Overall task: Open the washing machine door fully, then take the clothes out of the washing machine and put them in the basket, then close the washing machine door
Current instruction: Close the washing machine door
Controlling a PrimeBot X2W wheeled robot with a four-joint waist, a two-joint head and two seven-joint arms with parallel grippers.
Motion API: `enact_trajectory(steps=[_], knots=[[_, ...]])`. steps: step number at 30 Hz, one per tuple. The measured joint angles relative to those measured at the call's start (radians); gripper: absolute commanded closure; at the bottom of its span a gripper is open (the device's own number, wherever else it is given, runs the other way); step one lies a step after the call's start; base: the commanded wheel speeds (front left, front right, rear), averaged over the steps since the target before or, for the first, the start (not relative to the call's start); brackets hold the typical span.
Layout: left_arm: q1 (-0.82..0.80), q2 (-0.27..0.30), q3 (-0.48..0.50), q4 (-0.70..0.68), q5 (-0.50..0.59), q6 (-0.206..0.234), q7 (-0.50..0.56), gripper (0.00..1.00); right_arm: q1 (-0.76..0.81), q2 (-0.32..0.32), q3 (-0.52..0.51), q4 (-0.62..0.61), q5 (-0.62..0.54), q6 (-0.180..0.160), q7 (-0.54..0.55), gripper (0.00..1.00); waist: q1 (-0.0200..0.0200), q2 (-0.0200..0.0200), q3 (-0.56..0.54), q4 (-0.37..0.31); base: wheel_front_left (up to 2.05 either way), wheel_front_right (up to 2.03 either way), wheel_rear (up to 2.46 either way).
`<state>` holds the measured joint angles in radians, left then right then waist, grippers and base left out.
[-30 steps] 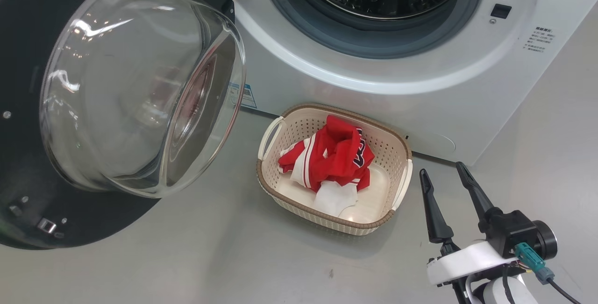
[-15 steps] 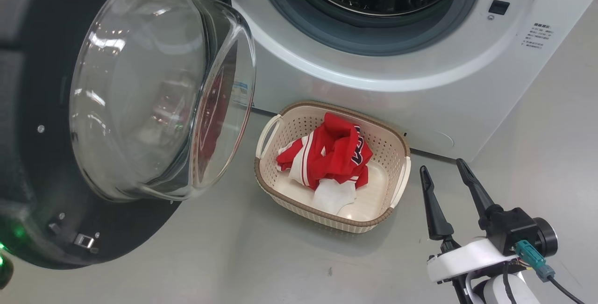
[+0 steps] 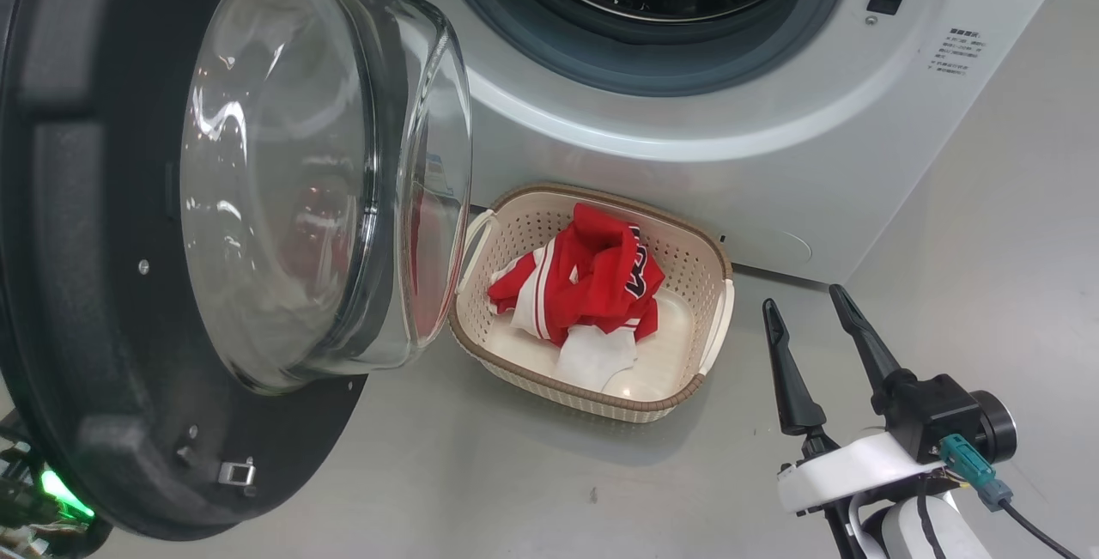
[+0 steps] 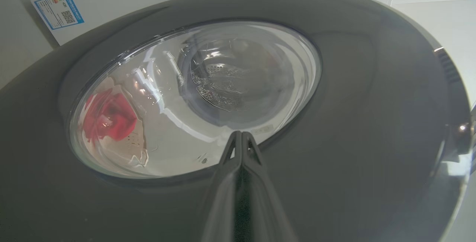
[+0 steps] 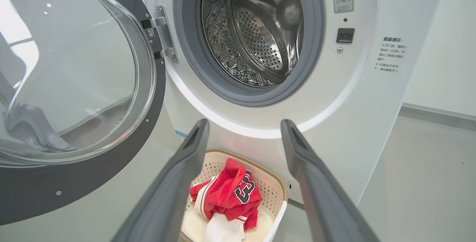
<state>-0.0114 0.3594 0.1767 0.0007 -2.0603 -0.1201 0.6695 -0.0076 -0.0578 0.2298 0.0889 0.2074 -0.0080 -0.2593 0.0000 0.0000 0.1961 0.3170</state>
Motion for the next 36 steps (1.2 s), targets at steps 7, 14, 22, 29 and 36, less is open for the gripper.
enact_trajectory(steps=[7, 14, 22, 29, 36], knots=[[0.026, -0.036, -0.007, -0.11, -0.01, 0.0, 0.052, 1.0, -0.007, 0.0, 0.008, 0.001, 0.0, 0.007, 0.0, 0.0, 0.0, 0.0, 0.003, -0.031, 0.0, 0.0, 0.0], [0.059, -0.057, -0.017, -0.18, -0.015, 0.0, 0.096, 1.0, -0.016, 0.001, 0.015, 0.001, 0.002, 0.007, 0.0, 0.0, 0.0, 0.0, 0.011, -0.068, 0.0, 0.0, 0.0], [0.079, -0.06, -0.014, -0.228, -0.012, 0.0, 0.119, 1.0, -0.035, 0.002, 0.021, -0.003, 0.002, 0.006, 0.0, 0.0, 0.0, 0.0, 0.026, -0.118, 0.0, 0.0, 0.0], [0.082, -0.061, -0.006, -0.269, -0.005, 0.0, 0.132, 1.0, -0.046, 0.002, 0.03, -0.012, 0.017, -0.004, 0.0, 0.0, 0.0, 0.0, 0.045, -0.19, 0.0, 0.0, 0.0], [0.082, -0.064, 0.007, -0.295, 0.015, 0.0, 0.141, 1.0, -0.062, 0.004, 0.043, -0.02, 0.023, -0.004, 0.0, 0.0, 0.0, 0.0, 0.067, -0.26, 0.0, 0.0, 0.0]])
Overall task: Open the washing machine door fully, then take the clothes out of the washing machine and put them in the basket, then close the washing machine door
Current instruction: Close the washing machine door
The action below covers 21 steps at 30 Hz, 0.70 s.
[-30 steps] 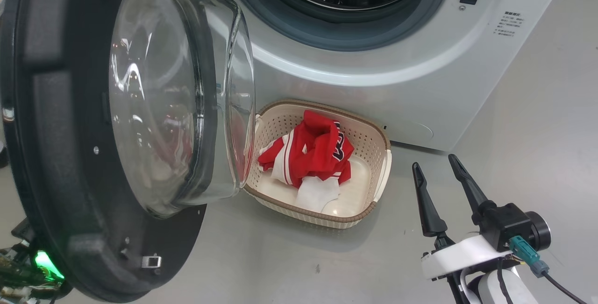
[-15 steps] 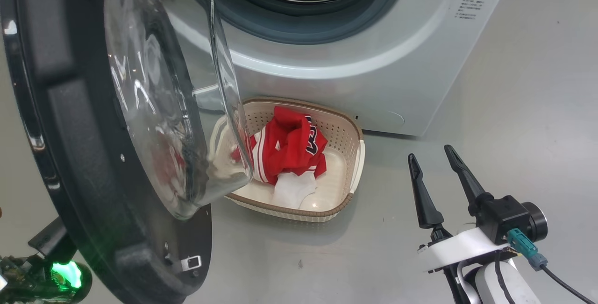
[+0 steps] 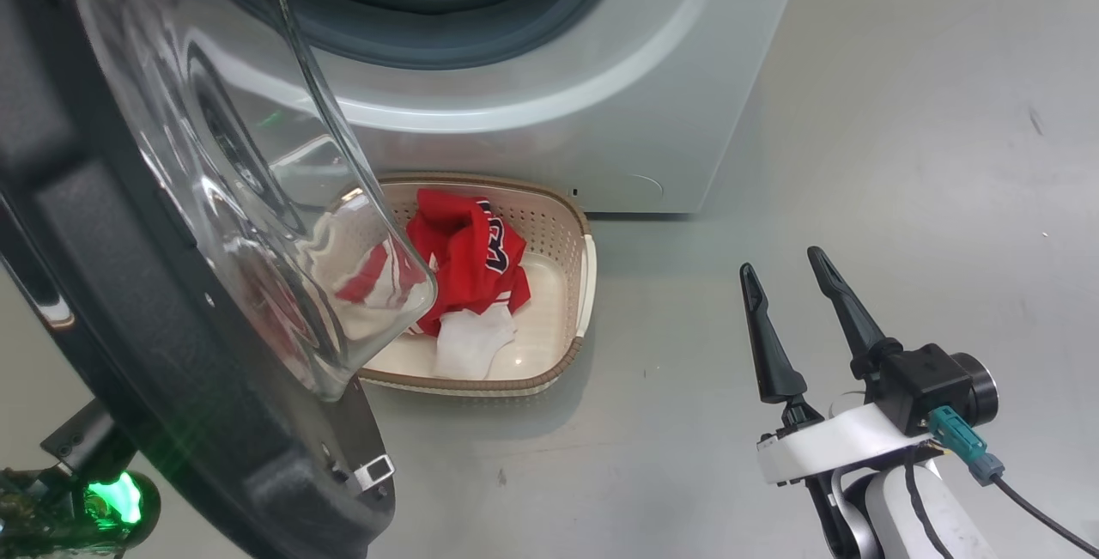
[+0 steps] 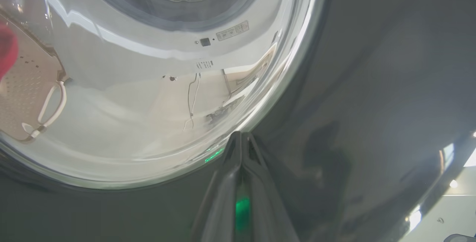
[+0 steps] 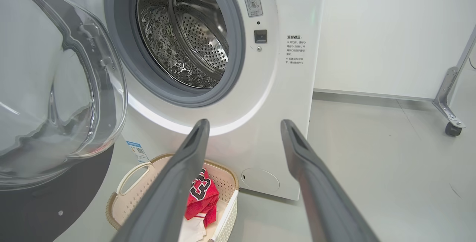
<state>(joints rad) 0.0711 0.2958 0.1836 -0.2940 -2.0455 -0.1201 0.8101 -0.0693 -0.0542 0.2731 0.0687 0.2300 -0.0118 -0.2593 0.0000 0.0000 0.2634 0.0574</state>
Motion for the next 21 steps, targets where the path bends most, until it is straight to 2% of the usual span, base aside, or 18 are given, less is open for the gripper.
enact_trajectory(steps=[6, 21], knots=[[-0.002, -0.008, 0.001, -0.017, 0.0, 0.0, 0.005, 1.0, -0.014, 0.0, 0.007, -0.014, 0.018, -0.002, 0.0, 0.0, 0.0, 0.0, 0.025, -0.061, 0.0, 0.0, 0.0], [-0.069, -0.011, 0.018, -0.038, 0.004, 0.0, -0.003, 1.0, -0.056, 0.002, 0.053, -0.055, 0.087, -0.035, 0.0, 0.0, 0.0, 0.0, 0.108, -0.205, 0.0, 0.0, 0.0]])
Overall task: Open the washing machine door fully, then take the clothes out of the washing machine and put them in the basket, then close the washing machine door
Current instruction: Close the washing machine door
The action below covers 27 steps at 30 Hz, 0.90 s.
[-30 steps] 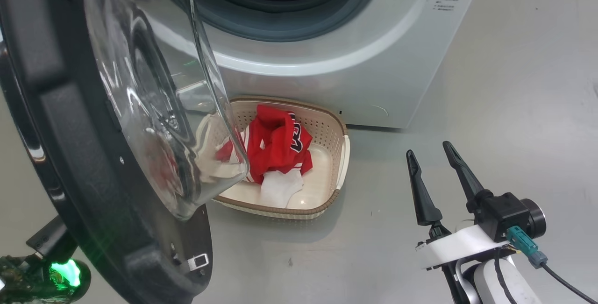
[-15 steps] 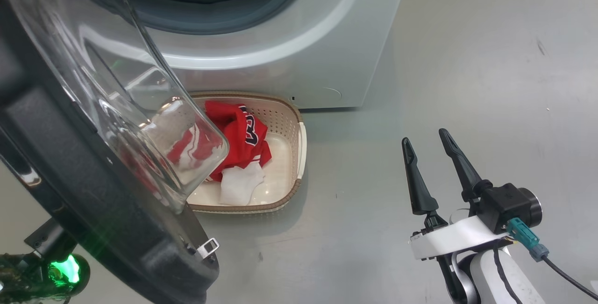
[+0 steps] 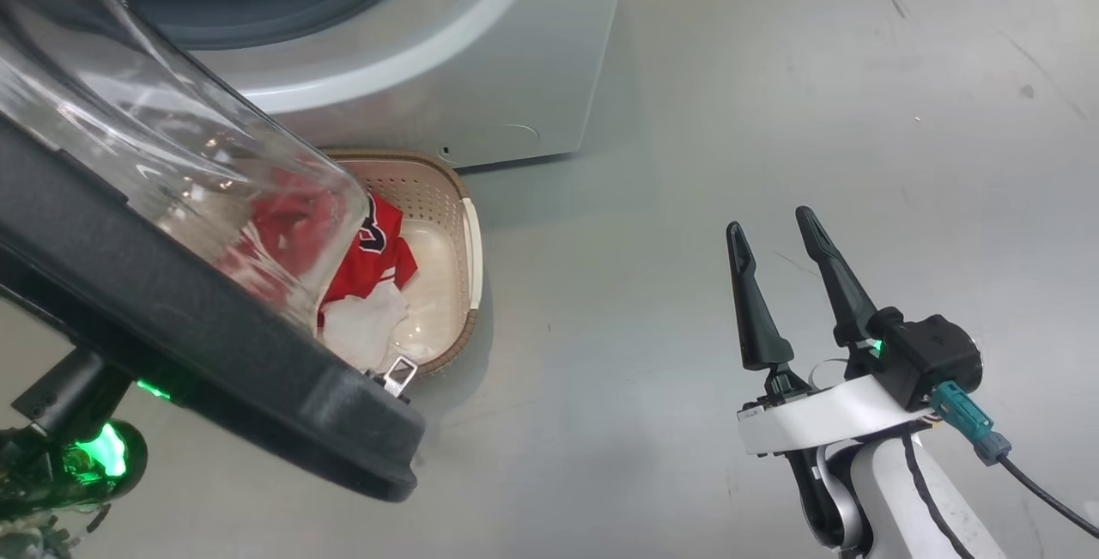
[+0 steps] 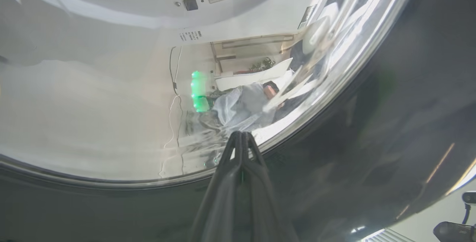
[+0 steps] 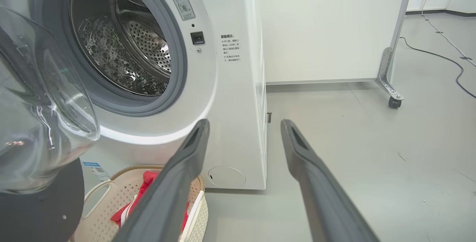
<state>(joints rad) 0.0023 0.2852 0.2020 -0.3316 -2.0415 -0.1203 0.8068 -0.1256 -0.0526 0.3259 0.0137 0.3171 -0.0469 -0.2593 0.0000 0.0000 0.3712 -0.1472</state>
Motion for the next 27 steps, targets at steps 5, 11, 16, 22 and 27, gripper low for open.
enact_trajectory(steps=[5, 11, 16, 22, 27], knots=[[-0.035, 0.0, 0.016, 0.005, 0.001, 0.0, -0.018, 1.0, -0.014, 0.001, 0.016, -0.007, 0.018, -0.008, 0.0, 0.0, 0.0, 0.0, 0.026, -0.049, 0.0, 0.0, 0.0], [-0.088, 0.005, 0.022, 0.036, 0.02, 0.003, -0.046, 1.0, -0.02, 0.002, 0.03, -0.01, 0.04, -0.01, 0.0, 0.0, 0.0, 0.0, 0.054, -0.104, 0.0, 0.0, 0.0], [-0.143, 0.009, 0.021, 0.063, 0.029, 0.011, -0.069, 1.0, -0.036, 0.003, 0.039, -0.014, 0.053, -0.018, 0.0, 0.0, 0.0, 0.0, 0.076, -0.142, 0.0, 0.0, 0.0], [-0.222, 0.006, 0.008, 0.099, 0.047, 0.023, -0.101, 1.0, -0.041, 0.004, 0.048, -0.014, 0.063, -0.027, 0.0, 0.0, 0.0, 0.0, 0.094, -0.183, 0.0, 0.0, 0.0], [-0.29, -0.007, -0.014, 0.125, 0.075, 0.037, -0.124, 1.0, -0.053, 0.004, 0.051, -0.022, 0.07, -0.028, 0.0, 0.0, 0.0, 0.0, 0.105, -0.2, 0.0, 0.0, 0.0]])
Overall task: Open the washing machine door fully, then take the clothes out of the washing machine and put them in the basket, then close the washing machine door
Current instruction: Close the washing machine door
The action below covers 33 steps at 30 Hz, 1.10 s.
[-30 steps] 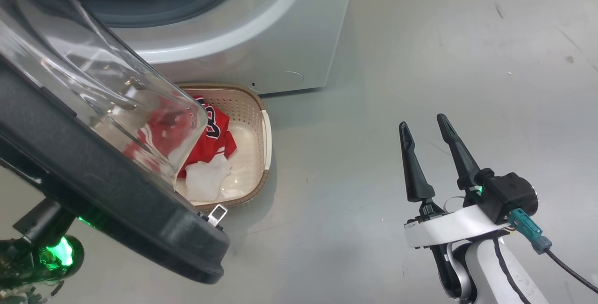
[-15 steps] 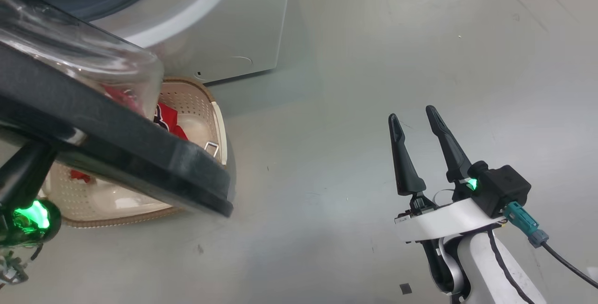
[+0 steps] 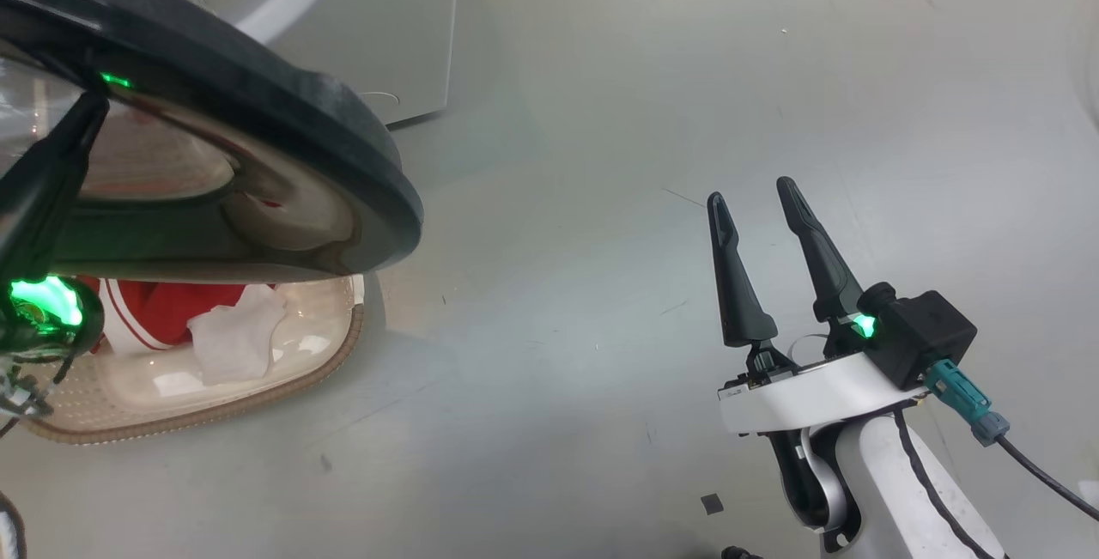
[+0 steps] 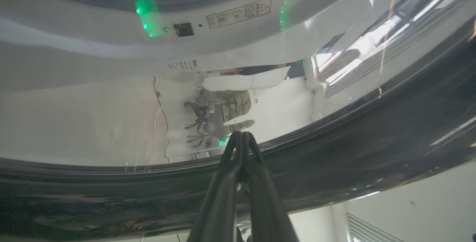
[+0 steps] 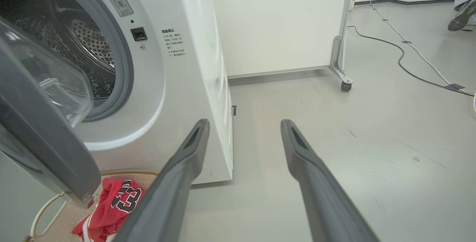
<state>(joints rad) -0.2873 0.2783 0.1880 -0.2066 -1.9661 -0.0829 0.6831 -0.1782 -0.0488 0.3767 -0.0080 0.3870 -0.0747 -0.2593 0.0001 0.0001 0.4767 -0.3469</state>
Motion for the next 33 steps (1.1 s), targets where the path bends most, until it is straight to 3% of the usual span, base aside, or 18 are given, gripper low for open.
enact_trajectory(steps=[18, 33], knots=[[-0.234, -0.025, -0.031, 0.174, 0.076, 0.025, -0.106, 1.0, -0.019, 0.001, 0.017, -0.003, 0.028, -0.016, 0.0, 0.0, 0.0, 0.0, 0.014, -0.03, 0.0, 0.0, 0.0], [-0.326, -0.044, -0.043, 0.282, 0.108, 0.011, -0.139, 1.0, -0.019, 0.001, 0.021, 0.003, 0.031, -0.025, 0.0, 0.0, 0.0, 0.0, 0.003, -0.033, 0.0, 0.0, 0.0]])
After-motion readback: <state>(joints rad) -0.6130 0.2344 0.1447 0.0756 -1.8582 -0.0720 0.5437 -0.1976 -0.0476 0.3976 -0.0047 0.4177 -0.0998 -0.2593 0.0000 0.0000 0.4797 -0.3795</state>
